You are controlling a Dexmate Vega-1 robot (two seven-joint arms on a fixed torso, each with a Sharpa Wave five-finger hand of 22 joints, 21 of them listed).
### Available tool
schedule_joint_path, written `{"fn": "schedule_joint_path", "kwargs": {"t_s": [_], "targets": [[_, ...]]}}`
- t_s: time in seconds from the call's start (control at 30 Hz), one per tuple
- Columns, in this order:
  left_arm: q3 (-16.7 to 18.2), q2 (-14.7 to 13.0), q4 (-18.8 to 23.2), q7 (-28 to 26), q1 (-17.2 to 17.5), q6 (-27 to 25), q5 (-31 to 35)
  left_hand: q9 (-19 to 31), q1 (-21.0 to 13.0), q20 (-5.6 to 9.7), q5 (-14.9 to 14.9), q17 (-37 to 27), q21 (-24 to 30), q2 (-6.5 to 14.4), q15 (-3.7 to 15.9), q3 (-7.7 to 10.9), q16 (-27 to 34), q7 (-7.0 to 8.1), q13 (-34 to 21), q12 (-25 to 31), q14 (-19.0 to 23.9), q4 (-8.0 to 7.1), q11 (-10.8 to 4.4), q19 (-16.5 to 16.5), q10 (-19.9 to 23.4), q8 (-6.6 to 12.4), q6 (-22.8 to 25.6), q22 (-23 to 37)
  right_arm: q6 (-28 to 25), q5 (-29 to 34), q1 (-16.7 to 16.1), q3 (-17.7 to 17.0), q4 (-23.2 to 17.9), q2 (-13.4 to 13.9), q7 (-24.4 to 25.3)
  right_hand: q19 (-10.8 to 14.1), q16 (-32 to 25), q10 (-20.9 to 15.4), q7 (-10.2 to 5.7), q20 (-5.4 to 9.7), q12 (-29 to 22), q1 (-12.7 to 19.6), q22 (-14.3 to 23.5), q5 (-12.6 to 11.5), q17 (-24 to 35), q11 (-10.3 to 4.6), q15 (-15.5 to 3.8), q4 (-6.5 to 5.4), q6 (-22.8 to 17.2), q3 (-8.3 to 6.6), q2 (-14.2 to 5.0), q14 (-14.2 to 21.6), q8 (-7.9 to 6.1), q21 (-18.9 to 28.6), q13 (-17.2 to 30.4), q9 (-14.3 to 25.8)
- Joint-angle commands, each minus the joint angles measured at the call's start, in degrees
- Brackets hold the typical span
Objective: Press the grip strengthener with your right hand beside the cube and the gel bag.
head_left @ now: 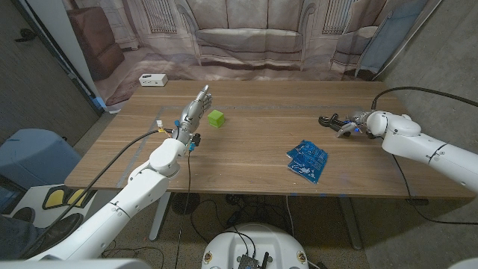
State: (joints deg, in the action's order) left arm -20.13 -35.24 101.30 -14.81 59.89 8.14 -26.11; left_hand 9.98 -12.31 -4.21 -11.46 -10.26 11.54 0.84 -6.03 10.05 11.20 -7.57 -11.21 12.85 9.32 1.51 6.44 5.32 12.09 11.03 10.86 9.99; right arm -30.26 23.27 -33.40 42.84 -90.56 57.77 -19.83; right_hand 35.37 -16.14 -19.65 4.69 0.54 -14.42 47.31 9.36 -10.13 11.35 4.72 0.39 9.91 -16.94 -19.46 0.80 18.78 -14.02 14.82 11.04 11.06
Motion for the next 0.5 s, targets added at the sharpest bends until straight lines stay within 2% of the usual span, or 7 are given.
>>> {"fn": "schedule_joint_path", "kwargs": {"t_s": [0.03, 0.5], "targets": [[-0.1, 0.0, -0.3, 0.2, -0.2, -0.1, -0.2, 0.3, 0.0, -0.42, 0.2, -0.1, -0.2, 0.6, -0.06, 0.29, -0.2, 0.06, -0.1, -0.2, 0.6, 0.28, 0.00, 0.3, 0.4, 0.02, 0.4, 0.3, -0.5, 0.3, -0.3, 1.0, 1.6, -1.2, 0.7, 2.9, -0.8, -2.4, -0.23, 0.71, -0.5, 2.4, 0.4, -0.3, 0.3, -0.46, -0.45, 0.10, -2.1, -0.74, -0.33, 2.4, -0.56, 0.5, 0.2, 0.2], [-0.4, 0.1, -0.8, 0.7, -0.7, -0.4, -0.5, 0.3, 0.0, -0.45, 0.2, -0.1, -0.2, 0.7, -0.01, 0.25, -0.2, 0.08, -0.1, -0.3, 0.6, 0.33, -0.01, 0.3, 0.4, 0.01, 0.5, 0.3, 0.1, 0.8, 1.2, 3.8, 7.4, -3.7, 0.1, 6.3, -1.7, -5.4, -1.31, 2.02, -0.5, 8.3, 0.5, -0.4, 0.6, -1.28, -1.93, 0.57, -4.6, -2.06, -1.55, 5.6, -0.63, 0.5, 0.2, 0.3]]}}
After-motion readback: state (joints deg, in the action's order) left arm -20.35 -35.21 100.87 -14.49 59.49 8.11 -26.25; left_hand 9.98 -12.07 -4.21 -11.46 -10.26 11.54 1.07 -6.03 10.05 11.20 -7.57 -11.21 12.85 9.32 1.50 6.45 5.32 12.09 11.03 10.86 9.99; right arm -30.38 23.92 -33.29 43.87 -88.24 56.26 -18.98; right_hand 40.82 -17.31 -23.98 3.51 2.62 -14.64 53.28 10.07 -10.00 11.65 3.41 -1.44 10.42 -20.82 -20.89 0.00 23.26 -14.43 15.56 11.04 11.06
